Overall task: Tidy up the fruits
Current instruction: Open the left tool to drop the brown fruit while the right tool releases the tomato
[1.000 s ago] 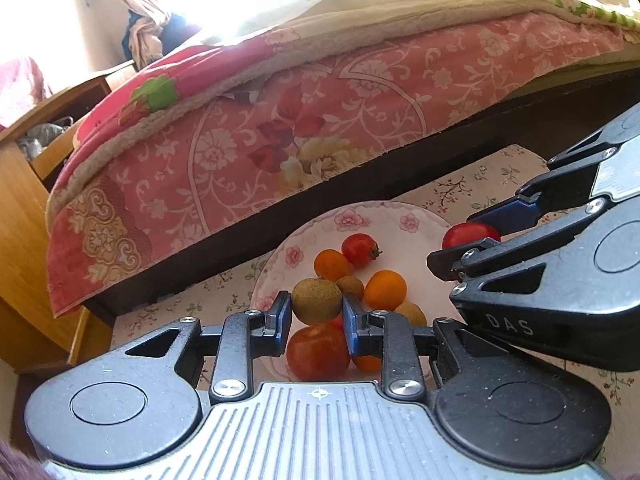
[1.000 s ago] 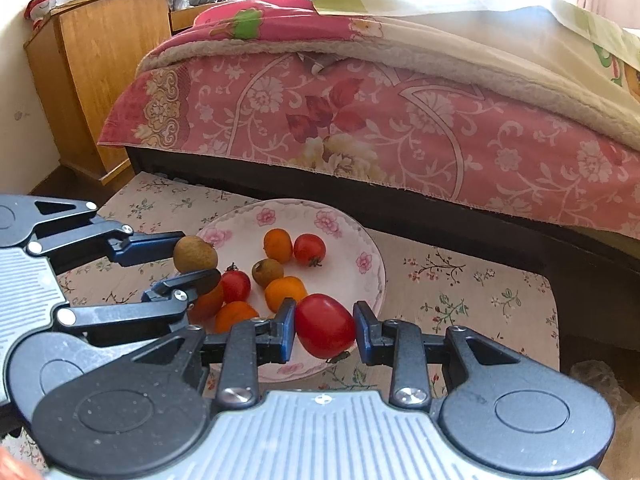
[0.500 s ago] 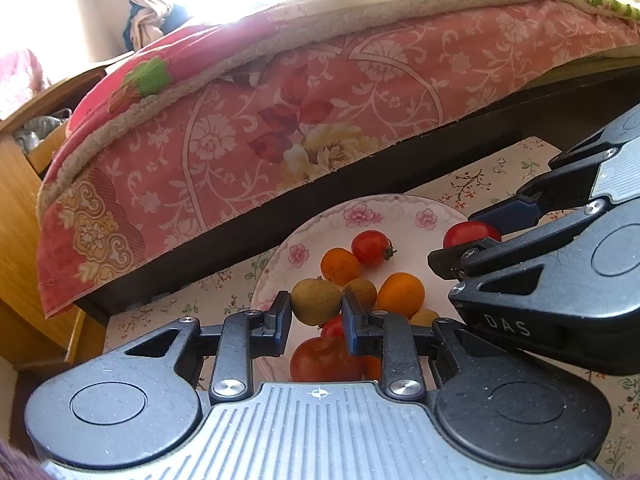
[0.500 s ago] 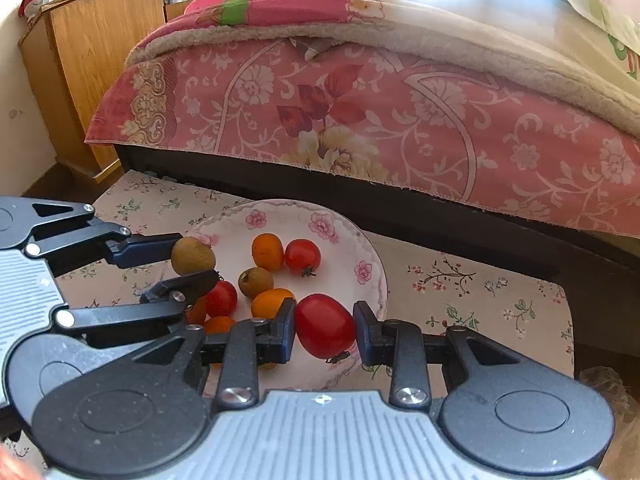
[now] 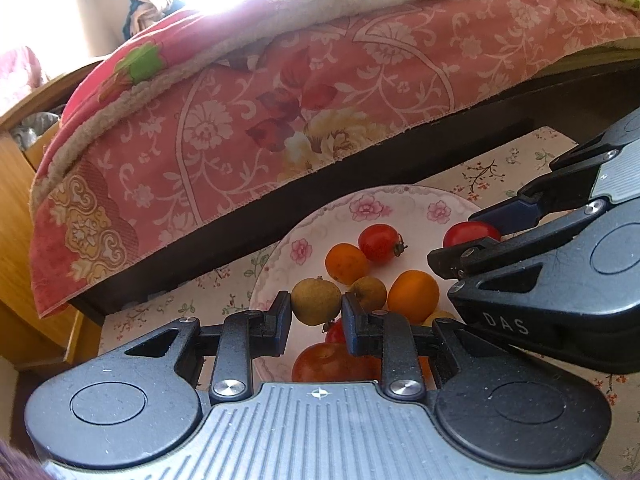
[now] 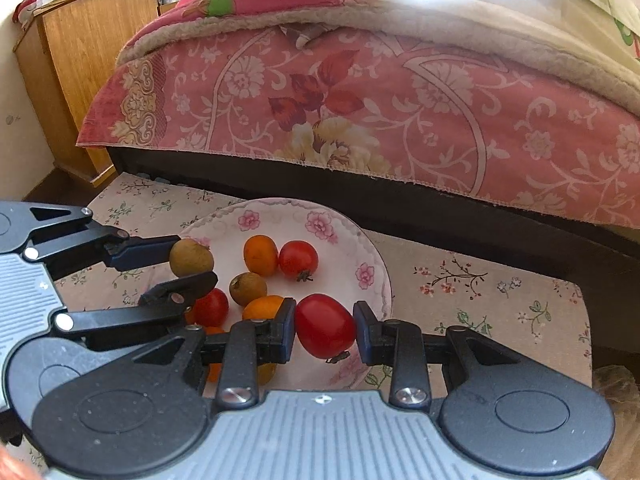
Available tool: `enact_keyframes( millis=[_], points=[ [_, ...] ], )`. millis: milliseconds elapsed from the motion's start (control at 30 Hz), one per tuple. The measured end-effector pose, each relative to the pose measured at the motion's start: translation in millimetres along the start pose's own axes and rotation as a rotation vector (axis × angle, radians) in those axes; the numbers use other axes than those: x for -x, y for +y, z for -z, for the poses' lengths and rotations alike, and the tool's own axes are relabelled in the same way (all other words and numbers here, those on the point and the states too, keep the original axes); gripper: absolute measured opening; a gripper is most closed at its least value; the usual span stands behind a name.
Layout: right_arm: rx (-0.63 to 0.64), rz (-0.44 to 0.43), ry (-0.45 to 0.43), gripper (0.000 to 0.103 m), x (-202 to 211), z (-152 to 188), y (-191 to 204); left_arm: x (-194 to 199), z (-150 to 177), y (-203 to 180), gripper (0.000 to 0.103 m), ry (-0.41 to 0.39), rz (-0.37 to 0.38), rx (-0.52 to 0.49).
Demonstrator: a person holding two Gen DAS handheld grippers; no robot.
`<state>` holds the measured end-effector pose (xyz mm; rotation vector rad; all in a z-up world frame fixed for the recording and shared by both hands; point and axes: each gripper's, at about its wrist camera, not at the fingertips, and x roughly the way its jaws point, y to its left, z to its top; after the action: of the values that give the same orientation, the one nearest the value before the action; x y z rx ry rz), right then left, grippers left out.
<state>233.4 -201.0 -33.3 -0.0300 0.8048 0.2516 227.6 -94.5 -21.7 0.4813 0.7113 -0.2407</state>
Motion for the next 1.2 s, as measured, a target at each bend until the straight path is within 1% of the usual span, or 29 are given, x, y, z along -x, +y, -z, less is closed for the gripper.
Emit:
enact_keyframes(
  millis=[233, 567, 1000, 1167, 1200],
  points=[
    [-0.008, -0.007, 0.001, 0.035, -7, 1, -2, -7, 1, -1, 0.033, 0.012, 0.002, -0.007],
    [-0.019, -0.013, -0.006, 0.036, -14, 1, -7, -12, -1, 0, 0.033, 0.006, 0.001, -0.011],
    [-0.015, -0.013, -0.021, 0.036, -16, 1, -7, -12, -3, 0, 0.034, 0.010, -0.003, -0.009],
    [-0.012, -0.006, -0.021, 0.036, -15, 0, -6, -9, -3, 1, 0.036, 0.013, -0.009, -0.011],
    [-0.011, -0.005, -0.021, 0.036, -14, 1, -5, -9, -3, 1, 0.038, 0.014, -0.010, -0.010]
  ],
)
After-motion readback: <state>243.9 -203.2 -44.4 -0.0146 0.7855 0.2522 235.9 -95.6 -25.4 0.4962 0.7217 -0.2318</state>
